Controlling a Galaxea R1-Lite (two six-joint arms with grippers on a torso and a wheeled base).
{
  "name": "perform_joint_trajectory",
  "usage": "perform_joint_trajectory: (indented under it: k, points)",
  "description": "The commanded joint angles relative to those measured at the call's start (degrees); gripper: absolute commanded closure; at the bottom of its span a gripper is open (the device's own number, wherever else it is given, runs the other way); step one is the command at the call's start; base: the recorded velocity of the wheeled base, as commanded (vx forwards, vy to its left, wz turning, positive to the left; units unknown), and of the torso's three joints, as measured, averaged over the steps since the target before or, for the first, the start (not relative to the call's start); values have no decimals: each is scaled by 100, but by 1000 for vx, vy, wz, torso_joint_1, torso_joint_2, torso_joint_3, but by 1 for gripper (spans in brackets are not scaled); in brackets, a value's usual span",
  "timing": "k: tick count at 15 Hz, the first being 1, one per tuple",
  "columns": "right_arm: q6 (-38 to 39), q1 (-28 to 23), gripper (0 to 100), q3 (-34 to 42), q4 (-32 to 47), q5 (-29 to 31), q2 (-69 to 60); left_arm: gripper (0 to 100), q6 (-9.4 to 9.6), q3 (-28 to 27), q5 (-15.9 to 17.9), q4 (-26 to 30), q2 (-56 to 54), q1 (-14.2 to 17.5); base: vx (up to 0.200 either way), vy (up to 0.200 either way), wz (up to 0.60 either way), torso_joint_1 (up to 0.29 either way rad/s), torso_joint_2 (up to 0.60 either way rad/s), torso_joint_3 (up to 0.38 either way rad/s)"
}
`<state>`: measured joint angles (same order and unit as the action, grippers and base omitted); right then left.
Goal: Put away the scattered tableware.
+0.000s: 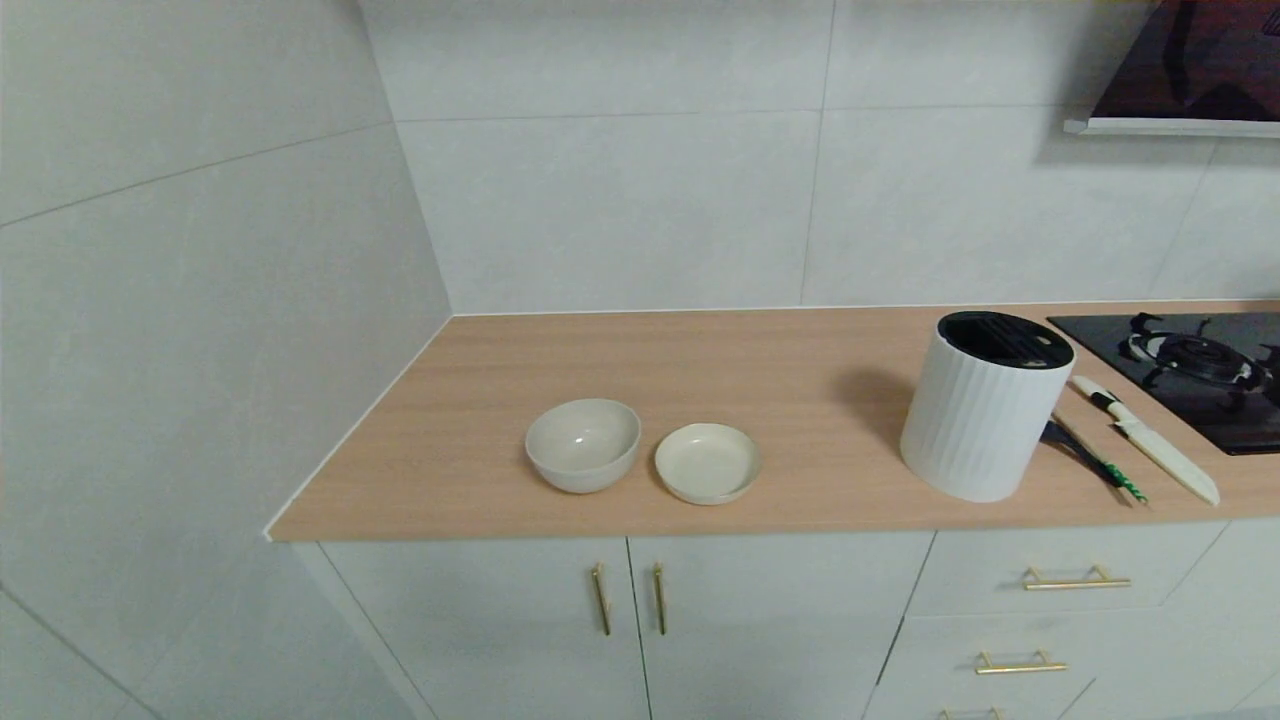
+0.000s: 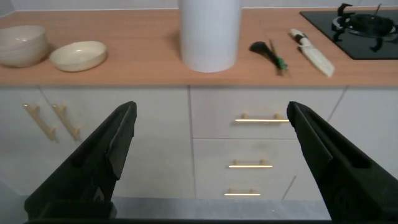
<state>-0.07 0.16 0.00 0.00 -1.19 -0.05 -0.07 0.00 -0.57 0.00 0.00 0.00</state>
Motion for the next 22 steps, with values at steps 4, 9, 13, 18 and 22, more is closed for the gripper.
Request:
perform_joint_trajectory:
  k: [4, 9, 13, 18, 22]
  points:
    - [-1, 2, 0, 0, 0, 5, 5, 0, 7, 0, -4, 0, 9, 0, 0, 100, 0, 1, 2, 1]
    - [-1, 2, 0, 0, 0, 5, 5, 0, 7, 0, -4, 0, 9, 0, 0, 0, 0, 0, 0, 0]
    - [-1, 2, 0, 0, 0, 5, 5, 0, 7, 0, -4, 0, 9, 0, 0, 0, 0, 0, 0, 0]
    - [-1, 11, 0, 0, 0, 5, 5, 0, 7, 0, -4, 0, 9, 0, 0, 0, 0, -14, 29, 16]
    - [-1, 2, 0, 0, 0, 5, 5, 0, -1, 0, -4, 0, 9, 0, 0, 0, 0, -192, 430, 233]
